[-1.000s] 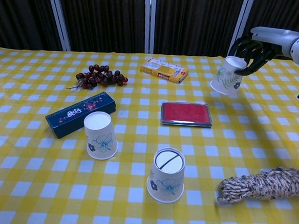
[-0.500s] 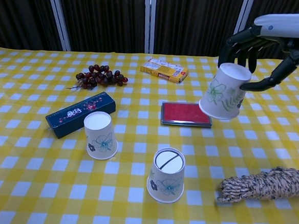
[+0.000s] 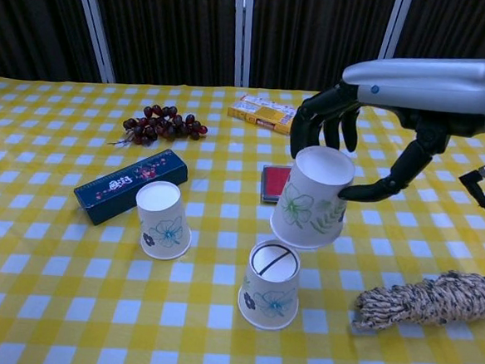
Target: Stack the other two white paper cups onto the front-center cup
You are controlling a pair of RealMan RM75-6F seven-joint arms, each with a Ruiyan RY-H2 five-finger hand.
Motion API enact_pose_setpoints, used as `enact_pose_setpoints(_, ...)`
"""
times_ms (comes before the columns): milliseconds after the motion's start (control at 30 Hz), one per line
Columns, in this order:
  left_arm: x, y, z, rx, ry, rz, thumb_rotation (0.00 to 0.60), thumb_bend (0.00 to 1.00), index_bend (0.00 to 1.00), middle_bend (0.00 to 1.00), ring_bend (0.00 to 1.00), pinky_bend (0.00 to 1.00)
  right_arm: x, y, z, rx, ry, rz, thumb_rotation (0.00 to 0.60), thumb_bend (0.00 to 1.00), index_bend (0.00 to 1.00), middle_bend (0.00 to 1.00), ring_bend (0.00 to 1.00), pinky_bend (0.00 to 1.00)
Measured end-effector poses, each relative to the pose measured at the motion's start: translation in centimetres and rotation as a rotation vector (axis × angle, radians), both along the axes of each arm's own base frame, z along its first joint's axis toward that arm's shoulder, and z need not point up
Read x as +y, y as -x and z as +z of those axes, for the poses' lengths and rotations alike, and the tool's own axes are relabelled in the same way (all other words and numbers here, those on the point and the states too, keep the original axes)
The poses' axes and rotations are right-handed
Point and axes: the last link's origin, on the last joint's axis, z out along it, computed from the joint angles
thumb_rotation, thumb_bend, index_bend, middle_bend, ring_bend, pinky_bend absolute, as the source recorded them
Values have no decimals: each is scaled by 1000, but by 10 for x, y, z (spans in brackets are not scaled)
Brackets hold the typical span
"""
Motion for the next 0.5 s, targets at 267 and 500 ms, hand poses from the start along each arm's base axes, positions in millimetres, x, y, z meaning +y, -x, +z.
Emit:
enact_pose_setpoints(267,0,1,0,-4,3,2,600,0,0,0,0,0,9,-14,-12,14,-33,38,600,234,432,480,425,443)
enact_pose_setpoints(500,0,0,1,-6,3,1,600,0,0,0,0,0,13,-17,-15,19,-47,44,600,232,429,476,425,443)
